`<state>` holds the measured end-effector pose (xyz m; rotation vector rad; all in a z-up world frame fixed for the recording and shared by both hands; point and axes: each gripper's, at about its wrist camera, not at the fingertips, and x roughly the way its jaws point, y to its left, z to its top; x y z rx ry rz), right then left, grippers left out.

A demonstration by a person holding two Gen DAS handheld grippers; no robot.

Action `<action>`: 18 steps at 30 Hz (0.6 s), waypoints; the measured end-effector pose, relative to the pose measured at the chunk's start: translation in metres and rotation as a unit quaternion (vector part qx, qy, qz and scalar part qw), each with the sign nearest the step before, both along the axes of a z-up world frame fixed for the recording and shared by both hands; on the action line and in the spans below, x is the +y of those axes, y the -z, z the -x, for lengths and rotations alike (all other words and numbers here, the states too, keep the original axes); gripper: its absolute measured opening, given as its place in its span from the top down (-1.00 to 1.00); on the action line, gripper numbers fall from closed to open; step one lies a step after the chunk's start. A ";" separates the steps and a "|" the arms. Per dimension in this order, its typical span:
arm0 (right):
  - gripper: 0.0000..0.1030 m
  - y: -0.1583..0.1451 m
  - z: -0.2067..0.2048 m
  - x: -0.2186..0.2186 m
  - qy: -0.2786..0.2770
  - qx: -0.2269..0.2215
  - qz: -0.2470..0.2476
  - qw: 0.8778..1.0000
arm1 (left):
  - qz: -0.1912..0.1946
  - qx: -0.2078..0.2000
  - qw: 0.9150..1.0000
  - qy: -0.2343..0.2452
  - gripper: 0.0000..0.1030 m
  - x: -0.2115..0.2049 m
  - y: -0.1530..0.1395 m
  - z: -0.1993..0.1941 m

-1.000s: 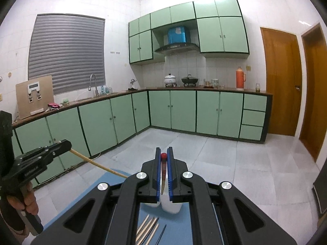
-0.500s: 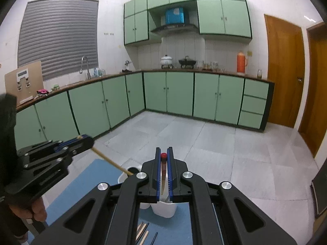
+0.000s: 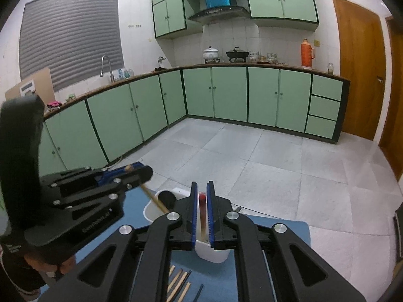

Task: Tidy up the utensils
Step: 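Drop both chopsticks into the white holder and open both tools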

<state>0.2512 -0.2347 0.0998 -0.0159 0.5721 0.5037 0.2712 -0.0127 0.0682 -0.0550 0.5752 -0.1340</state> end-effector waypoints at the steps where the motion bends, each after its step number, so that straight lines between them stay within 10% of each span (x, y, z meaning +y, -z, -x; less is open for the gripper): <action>1: 0.73 -0.002 0.001 -0.002 0.002 -0.002 -0.002 1.000 | 0.005 -0.003 1.000 -0.003 0.52 0.003 -0.001 0.001; 9: 0.00 -0.013 0.027 -0.027 0.029 -0.032 -0.016 0.999 | 0.023 -0.042 0.999 -0.011 0.06 0.015 -0.016 0.035; 18: -0.23 0.027 0.101 -0.054 0.076 -0.038 -0.022 0.996 | 0.012 -0.064 0.996 -0.055 -0.19 0.025 0.016 0.116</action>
